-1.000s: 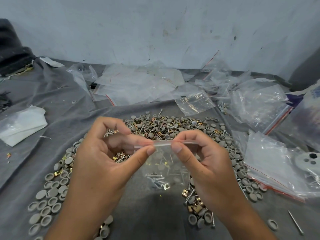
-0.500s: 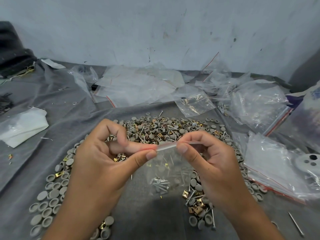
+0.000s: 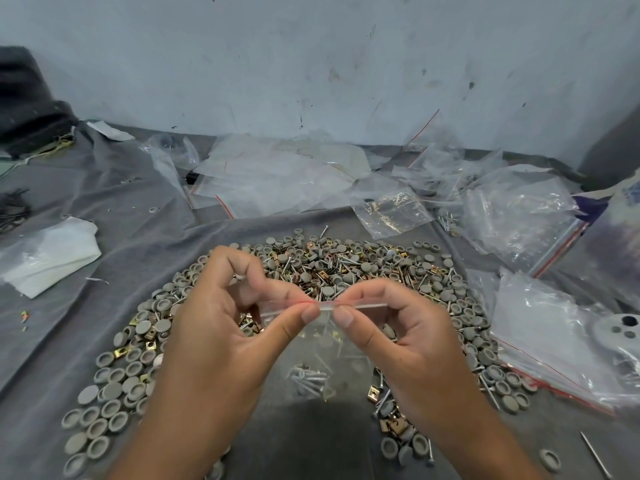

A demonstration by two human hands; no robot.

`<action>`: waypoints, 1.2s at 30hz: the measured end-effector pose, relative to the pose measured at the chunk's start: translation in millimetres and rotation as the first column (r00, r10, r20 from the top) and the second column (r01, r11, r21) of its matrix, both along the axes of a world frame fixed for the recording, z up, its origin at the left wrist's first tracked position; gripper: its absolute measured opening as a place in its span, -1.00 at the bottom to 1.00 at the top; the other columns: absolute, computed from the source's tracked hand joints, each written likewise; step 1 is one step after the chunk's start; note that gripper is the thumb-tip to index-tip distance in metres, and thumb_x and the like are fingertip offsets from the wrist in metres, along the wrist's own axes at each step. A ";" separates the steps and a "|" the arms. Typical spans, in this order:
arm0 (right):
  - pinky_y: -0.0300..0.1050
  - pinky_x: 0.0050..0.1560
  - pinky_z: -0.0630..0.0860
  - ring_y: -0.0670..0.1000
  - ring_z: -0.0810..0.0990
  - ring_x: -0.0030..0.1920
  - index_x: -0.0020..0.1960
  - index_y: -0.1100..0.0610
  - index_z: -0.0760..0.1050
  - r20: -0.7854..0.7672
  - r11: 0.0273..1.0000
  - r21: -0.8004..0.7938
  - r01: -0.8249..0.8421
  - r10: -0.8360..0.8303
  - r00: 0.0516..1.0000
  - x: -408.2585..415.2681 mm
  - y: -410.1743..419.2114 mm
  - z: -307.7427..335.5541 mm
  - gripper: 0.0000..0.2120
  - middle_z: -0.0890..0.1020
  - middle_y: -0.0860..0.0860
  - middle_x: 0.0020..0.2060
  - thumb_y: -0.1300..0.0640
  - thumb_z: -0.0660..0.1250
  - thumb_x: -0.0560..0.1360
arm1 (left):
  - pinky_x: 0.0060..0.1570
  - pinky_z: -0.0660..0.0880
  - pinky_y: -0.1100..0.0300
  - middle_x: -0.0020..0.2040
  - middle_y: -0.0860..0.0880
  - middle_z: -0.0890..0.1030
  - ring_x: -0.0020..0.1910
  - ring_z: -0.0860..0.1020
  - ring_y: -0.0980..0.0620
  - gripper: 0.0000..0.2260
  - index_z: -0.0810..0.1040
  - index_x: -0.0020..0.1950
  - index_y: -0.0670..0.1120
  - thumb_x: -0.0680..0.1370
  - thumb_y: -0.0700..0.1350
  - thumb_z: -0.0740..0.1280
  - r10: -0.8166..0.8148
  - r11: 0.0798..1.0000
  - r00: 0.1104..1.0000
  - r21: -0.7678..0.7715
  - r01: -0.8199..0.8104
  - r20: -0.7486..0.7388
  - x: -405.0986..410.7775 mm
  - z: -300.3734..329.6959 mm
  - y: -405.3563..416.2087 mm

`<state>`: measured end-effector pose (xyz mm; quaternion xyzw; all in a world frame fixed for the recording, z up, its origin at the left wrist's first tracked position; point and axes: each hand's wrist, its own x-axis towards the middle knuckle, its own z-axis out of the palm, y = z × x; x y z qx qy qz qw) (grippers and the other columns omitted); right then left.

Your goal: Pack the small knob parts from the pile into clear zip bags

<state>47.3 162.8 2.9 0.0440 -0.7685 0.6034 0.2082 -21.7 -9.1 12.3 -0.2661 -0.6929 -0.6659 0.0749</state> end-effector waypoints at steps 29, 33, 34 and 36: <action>-0.33 -0.15 0.56 -0.22 0.67 -0.15 -0.08 -0.11 0.65 0.110 0.911 0.265 0.317 -0.355 0.928 -54.6 104.5 57.4 -0.86 0.71 -0.22 -0.17 -0.15 0.40 0.46 | -0.37 0.56 0.01 -0.30 -0.16 0.70 -0.35 0.68 -0.14 -0.65 0.53 -0.21 0.18 0.18 0.04 0.66 0.102 0.991 0.979 -0.099 -0.085 0.177 -36.4 -25.7 -31.3; -0.21 -0.12 0.48 -0.12 0.63 -0.16 -0.04 -0.04 0.61 -0.105 0.734 0.327 0.596 -0.598 0.794 -100.6 179.3 100.9 -0.95 0.69 -0.11 -0.15 0.00 0.42 0.57 | -0.22 0.57 0.00 -0.30 -0.13 0.71 -0.32 0.71 -0.10 -0.74 0.57 -0.25 0.22 0.25 0.02 0.62 0.147 0.988 0.944 -0.083 -0.128 0.295 -40.5 -25.8 -36.7; -0.17 -0.11 0.46 -0.05 0.62 -0.15 -0.04 -0.02 0.59 -0.176 0.663 0.343 0.665 -0.651 0.739 -111.4 200.2 114.0 -0.95 0.69 -0.04 -0.13 0.01 0.42 0.57 | -0.21 0.58 0.04 -0.30 -0.11 0.71 -0.31 0.71 -0.06 -0.76 0.56 -0.23 0.23 0.33 -0.03 0.58 0.163 0.985 0.945 -0.104 -0.139 0.284 -41.2 -26.9 -37.7; -0.13 -0.02 0.44 0.09 0.63 -0.06 -0.01 0.00 0.59 -0.310 0.508 0.389 0.768 -0.713 0.628 -127.3 240.3 136.6 -0.93 0.68 0.05 -0.10 0.01 0.41 0.57 | -0.23 0.57 0.12 -0.31 -0.04 0.72 -0.31 0.71 0.04 -0.78 0.54 -0.16 0.27 0.46 0.02 0.55 0.212 0.973 0.952 -0.140 -0.185 0.219 -41.2 -27.1 -38.7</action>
